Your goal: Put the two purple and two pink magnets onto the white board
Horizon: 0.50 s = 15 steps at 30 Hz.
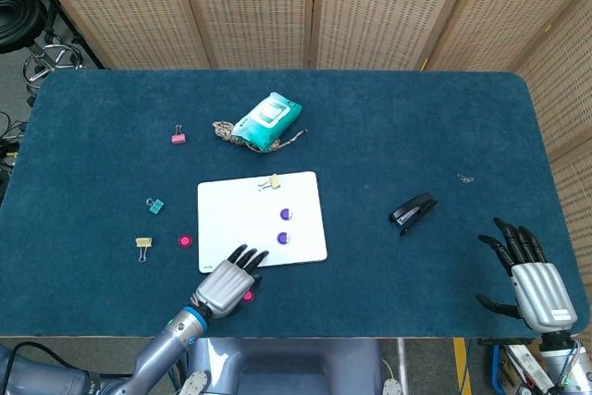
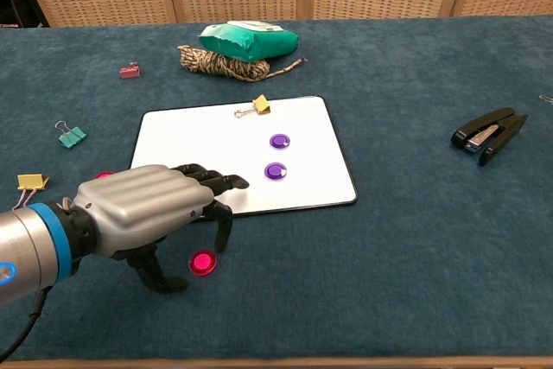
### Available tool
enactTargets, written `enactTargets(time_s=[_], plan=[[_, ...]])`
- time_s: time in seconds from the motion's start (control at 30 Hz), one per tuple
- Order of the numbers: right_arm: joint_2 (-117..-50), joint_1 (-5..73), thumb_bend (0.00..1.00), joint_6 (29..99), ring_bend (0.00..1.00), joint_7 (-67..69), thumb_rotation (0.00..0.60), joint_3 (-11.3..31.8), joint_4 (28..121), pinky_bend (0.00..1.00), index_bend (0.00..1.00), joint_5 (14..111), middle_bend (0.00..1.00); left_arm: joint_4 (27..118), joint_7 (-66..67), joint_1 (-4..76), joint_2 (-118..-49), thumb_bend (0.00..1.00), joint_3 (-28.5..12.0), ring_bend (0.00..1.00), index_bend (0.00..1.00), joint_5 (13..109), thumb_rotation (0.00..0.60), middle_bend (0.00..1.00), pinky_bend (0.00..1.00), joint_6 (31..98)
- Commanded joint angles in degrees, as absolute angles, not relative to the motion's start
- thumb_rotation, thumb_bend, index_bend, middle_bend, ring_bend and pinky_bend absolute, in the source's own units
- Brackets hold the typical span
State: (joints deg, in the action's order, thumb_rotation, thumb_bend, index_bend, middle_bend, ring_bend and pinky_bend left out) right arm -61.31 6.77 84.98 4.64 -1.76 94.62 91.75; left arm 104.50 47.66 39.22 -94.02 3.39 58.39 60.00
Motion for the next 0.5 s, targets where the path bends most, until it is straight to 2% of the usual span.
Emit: enactTargets(time_s=[0.03,0.3,0.5], plan=[[-61.3,6.7,0.00,84.9,0.00,4.8,0.600,-1.7,94.6,0.00,0.18,91.8,0.00,104.3,47.6,39.3,-94.3,0.23,3.4,0.00,0.44,58.4,0.600,0.00,0.00,60.2],[-61.2,6.5,0.00,84.7,0.00,5.0,0.600,-1.4,94.6,0.00,0.18,91.8,0.00,103.4,47.3,39.5,-95.0,0.24,3.2,0.00,0.45,57.6,0.600,0.00,0.00,60.2],[-61.0,6.4,0.00,84.5,0.00,5.3,0.600,-1.2,94.7,0.00,0.19,91.9,0.00,102.8,46.7,39.6,-95.4,0.26,3.3,0.00,0.52,57.6,0.600,0.00,0.00,60.2]])
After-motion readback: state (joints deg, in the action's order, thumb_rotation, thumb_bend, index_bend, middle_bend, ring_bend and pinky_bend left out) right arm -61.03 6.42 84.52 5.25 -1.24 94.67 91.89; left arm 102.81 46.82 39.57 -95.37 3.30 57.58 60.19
